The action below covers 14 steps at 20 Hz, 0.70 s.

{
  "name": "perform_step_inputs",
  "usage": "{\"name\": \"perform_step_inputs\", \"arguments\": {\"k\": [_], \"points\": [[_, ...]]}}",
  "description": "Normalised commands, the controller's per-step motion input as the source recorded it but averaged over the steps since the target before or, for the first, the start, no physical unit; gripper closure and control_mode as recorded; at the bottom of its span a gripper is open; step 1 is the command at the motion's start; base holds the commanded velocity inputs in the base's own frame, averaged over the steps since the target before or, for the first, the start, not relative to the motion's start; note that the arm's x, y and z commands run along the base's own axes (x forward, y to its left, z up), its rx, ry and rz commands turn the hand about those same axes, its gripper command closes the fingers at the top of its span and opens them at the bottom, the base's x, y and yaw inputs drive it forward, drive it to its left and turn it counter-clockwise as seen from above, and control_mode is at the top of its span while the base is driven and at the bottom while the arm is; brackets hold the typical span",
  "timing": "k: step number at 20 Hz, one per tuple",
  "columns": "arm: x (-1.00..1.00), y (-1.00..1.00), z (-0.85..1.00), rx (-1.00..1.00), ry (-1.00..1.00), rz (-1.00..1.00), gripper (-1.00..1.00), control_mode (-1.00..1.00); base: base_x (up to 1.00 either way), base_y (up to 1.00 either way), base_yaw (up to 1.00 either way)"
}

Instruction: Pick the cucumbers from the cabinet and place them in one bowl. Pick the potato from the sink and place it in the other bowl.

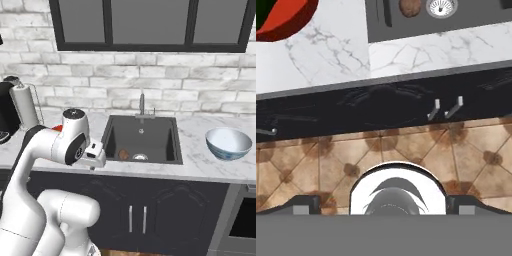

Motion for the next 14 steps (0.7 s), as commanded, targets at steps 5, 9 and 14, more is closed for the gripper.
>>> {"name": "perform_step_inputs", "arguments": {"k": [5,9,14], "points": [[0.00,0.00,0.00,0.00,0.00,0.00,-1.00,1.00,0.79,-0.59,0.00],[0.00,0.00,0.00,0.00,0.00,0.00,-1.00,1.00,0.26,-0.14,-0.02],[0.00,0.00,0.00,0.00,0.00,0.00,-1.00,1.00,0.59,-0.04,-0.04]]}}
